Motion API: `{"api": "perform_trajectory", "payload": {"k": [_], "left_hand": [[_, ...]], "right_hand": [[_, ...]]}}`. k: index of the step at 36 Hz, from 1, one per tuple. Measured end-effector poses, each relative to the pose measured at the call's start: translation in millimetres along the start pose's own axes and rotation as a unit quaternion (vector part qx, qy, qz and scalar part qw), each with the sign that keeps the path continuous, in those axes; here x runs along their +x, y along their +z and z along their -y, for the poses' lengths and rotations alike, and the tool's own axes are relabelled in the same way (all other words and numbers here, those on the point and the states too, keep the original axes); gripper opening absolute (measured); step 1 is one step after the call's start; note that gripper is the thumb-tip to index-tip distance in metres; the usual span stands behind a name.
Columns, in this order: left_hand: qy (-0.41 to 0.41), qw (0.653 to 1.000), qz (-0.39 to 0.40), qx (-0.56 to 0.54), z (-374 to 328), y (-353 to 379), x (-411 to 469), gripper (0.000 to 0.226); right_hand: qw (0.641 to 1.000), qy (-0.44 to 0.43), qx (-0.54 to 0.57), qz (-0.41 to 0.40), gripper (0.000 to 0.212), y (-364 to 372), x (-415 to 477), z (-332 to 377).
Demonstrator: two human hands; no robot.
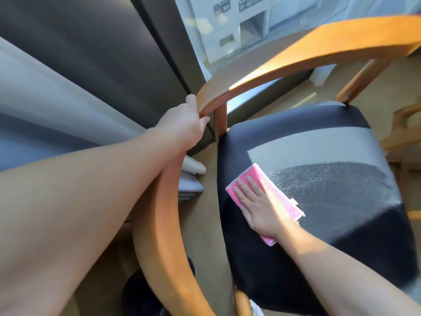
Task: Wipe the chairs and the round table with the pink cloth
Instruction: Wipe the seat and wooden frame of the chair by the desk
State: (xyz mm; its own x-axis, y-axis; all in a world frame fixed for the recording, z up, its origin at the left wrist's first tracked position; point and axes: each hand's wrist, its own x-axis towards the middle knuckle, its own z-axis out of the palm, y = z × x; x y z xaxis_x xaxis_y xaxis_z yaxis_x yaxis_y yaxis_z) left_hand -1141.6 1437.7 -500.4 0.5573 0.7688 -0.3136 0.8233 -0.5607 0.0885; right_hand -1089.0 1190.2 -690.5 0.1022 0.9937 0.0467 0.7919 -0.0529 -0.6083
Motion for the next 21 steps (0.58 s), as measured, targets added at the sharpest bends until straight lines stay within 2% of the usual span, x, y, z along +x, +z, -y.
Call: {"api": "perform_trajectory", "payload": {"k": [8,12,14,21], "left_hand": [[0.001,0.999,0.002,-0.035,1.8,0.3,8.9,0.031],[0.002,0.999,0.000,-0.044,0.8,0.2,9.1,0.030],[-0.003,0.999,0.001,-0.045,2.6,1.7,9.6,0.030],[0.004,0.998,0.016,-0.062,1.4,-0.7,9.2,0.029]], "right_hand": [[0.993,-0.032,-0.108,0.031,0.048,6.0,0.4,-7.4],[0.964,-0.133,-0.184,0.137,0.051,7.5,5.8,-1.0],[0.954,-0.156,-0.193,0.169,0.052,11.4,11.1,2.3],[0.963,-0.106,-0.182,0.169,0.053,12.9,15.0,5.0]]}}
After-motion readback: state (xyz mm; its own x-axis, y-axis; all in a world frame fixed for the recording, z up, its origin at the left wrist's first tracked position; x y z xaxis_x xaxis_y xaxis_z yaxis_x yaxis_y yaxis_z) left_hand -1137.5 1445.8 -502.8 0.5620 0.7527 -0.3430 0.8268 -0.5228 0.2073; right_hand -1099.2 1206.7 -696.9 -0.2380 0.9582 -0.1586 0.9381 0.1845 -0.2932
